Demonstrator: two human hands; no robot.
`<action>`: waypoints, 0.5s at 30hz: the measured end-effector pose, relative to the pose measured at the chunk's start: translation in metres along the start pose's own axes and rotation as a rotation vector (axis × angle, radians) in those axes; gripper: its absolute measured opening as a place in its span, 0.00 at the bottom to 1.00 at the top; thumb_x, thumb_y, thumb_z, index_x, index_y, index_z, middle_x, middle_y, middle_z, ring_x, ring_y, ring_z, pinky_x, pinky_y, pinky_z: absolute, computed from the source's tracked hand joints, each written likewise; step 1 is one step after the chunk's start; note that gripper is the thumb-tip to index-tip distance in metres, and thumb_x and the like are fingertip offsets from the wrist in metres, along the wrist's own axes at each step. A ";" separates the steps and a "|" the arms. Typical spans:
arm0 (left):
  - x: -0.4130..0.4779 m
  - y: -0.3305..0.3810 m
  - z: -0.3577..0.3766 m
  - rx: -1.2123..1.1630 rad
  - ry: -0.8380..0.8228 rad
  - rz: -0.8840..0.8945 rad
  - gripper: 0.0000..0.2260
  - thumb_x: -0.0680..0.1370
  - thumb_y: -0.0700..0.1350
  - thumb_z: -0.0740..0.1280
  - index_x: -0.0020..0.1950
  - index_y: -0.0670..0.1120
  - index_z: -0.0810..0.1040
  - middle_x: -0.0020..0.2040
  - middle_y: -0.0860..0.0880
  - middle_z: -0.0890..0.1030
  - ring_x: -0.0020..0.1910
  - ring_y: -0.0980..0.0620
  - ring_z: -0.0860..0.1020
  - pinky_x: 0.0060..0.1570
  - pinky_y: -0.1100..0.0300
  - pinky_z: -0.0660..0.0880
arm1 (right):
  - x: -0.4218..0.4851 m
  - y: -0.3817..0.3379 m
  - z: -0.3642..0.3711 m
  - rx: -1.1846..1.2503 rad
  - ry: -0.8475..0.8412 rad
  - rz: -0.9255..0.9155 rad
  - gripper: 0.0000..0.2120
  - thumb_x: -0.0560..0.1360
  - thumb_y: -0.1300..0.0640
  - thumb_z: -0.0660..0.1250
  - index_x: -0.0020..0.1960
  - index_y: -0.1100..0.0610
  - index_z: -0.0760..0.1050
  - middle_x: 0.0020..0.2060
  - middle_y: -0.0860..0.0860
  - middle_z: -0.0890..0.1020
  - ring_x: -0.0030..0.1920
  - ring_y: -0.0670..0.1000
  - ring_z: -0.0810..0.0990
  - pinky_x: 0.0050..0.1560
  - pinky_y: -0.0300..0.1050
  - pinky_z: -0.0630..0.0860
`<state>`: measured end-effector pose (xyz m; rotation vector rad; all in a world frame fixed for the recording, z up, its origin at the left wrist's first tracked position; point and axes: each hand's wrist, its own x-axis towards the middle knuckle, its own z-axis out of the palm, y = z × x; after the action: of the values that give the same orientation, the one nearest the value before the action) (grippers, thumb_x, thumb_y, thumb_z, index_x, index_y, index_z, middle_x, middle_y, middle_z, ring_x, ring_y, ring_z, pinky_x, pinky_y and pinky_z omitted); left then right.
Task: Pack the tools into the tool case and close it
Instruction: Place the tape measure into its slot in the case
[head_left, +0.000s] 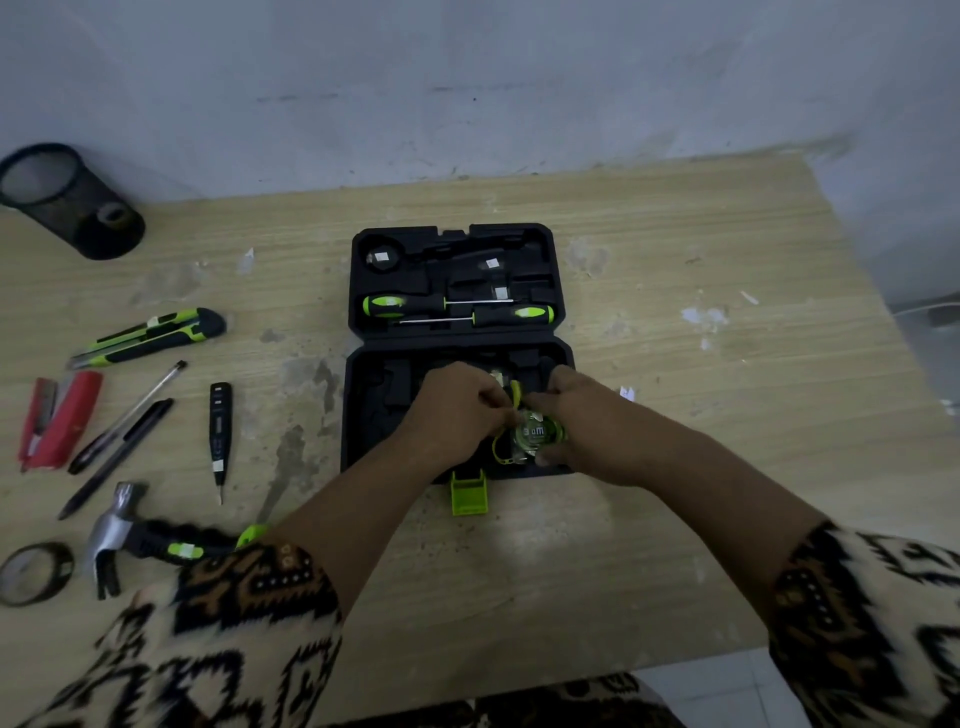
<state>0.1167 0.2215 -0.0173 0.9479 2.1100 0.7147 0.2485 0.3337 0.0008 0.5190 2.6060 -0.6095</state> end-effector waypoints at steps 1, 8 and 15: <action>0.001 0.001 0.001 0.001 -0.012 -0.001 0.06 0.71 0.46 0.76 0.43 0.44 0.86 0.38 0.47 0.85 0.38 0.52 0.83 0.45 0.54 0.80 | -0.001 -0.001 0.000 -0.037 -0.008 -0.003 0.29 0.75 0.49 0.69 0.73 0.54 0.66 0.58 0.55 0.66 0.52 0.51 0.67 0.47 0.43 0.59; 0.004 0.004 0.001 -0.042 -0.032 -0.078 0.06 0.69 0.45 0.78 0.41 0.44 0.85 0.38 0.46 0.84 0.38 0.51 0.81 0.42 0.57 0.78 | -0.008 0.010 0.015 0.099 0.147 0.000 0.33 0.73 0.47 0.72 0.73 0.58 0.68 0.54 0.52 0.67 0.53 0.49 0.68 0.51 0.39 0.66; 0.011 0.000 0.004 -0.114 -0.062 -0.130 0.07 0.67 0.44 0.79 0.40 0.44 0.85 0.34 0.52 0.81 0.33 0.58 0.76 0.35 0.65 0.71 | -0.001 0.013 0.022 0.675 0.379 0.463 0.23 0.64 0.50 0.80 0.47 0.58 0.70 0.35 0.48 0.72 0.35 0.48 0.71 0.31 0.42 0.64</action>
<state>0.1147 0.2313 -0.0235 0.7548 2.0335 0.7216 0.2614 0.3339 -0.0211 1.5186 2.4048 -1.3227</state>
